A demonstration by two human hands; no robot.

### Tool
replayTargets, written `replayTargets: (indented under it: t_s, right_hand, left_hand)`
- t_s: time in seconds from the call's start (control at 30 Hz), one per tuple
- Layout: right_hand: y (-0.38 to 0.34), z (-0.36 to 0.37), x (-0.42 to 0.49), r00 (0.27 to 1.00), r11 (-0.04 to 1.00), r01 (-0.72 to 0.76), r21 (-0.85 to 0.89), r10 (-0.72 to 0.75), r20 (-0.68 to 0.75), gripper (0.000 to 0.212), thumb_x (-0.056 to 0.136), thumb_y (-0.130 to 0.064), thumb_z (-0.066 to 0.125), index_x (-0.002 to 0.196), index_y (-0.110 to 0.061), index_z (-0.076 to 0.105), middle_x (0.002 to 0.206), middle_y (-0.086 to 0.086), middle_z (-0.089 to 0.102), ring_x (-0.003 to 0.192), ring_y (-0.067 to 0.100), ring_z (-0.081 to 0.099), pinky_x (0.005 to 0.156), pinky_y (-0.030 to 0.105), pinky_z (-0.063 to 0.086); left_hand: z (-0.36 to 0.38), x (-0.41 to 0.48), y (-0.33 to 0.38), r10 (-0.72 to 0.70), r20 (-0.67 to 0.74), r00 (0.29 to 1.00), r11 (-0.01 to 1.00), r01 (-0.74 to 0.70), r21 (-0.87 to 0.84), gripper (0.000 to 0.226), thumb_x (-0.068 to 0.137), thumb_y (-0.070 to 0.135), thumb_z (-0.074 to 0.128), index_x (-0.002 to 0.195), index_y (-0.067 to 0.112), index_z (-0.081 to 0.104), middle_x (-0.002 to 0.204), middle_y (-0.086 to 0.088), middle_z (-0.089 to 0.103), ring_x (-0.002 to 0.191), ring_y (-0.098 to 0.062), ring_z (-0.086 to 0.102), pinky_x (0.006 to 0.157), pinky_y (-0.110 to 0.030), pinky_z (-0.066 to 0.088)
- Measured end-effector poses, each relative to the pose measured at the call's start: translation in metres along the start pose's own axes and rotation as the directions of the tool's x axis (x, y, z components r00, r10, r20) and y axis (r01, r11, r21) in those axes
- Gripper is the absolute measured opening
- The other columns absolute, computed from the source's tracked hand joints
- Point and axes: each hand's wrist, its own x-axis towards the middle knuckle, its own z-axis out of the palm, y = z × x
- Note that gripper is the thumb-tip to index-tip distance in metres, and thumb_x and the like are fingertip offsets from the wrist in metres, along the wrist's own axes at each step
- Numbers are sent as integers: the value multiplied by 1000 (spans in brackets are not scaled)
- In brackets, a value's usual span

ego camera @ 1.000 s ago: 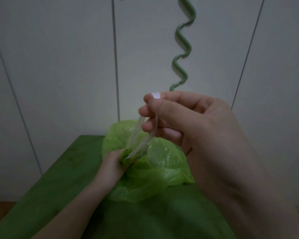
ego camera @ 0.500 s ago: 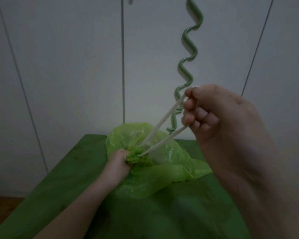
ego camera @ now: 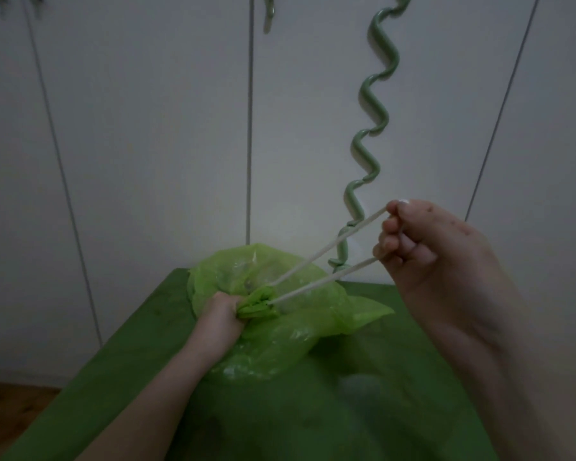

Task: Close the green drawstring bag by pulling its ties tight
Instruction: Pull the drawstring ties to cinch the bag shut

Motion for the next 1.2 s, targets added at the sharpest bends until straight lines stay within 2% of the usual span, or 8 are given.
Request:
replayTargets:
  t_s: [0.17,0.27,0.43,0.57,0.73,0.83,1.0,1.2]
  right_hand:
    - [7,-44,17,988,996,46,-71,-56,-142,6,78,-12,64,77,-7,68,62,1,66,55,10,59,57,20,53]
    - [11,-73,25,969,997,49,-63,-63,-238,13,85,-7,61,75,-9,70,62,1,67,56,10,60,60,21,54]
    - [26,-122,26,934,965,-139,-221,54,-352,12,87,-14,62,80,-8,70,59,-3,69,58,9,66,56,21,56]
    - [47,-157,17,901,670,-357,-651,63,-429,11,82,-17,69,72,-15,73,58,-8,73,72,18,66,62,30,48]
    - [63,-167,12,915,398,-403,-824,140,-379,19,78,-20,74,59,-23,74,60,-6,72,73,13,63,56,23,37]
    - [68,-169,12,895,314,-445,-838,189,-404,18,77,-20,75,59,-22,73,65,-1,71,70,15,63,54,23,38]
    - [73,-165,8,876,167,-441,-882,293,-383,13,77,-19,77,66,-14,73,62,3,70,60,15,63,47,19,41]
    - [77,-162,6,876,99,-385,-918,354,-329,11,83,-20,71,72,-14,71,71,3,69,65,12,61,51,18,39]
  left_hand:
    - [-10,0,1,1,52,999,997,-5,73,12,74,7,61,67,13,69,68,-13,70,67,-23,65,59,-30,50]
    - [-19,-5,2,16,-23,1000,1000,-15,17,21,68,10,68,84,24,72,71,5,70,61,1,59,48,-8,42]
    - [-41,-11,0,102,-57,993,994,-99,53,31,58,9,76,85,25,72,68,15,60,66,9,56,55,-4,40]
    - [-58,-18,-12,132,-28,991,987,-129,91,24,59,17,77,76,32,69,82,3,66,80,-12,59,71,-26,46]
    - [-69,-28,-29,132,-9,991,991,-132,28,41,56,14,82,66,48,62,87,27,57,84,13,54,77,-2,35]
    - [-69,-32,-38,140,-13,990,990,-140,-9,42,54,18,84,67,51,62,93,27,57,89,19,53,76,3,34]
    - [-68,-36,-41,129,11,992,991,-129,-40,45,55,24,84,93,41,66,109,13,58,104,2,52,93,-22,34]
    - [-67,-38,-43,116,-54,992,987,-121,-109,42,55,19,85,82,44,66,105,11,62,100,10,50,91,-22,34]
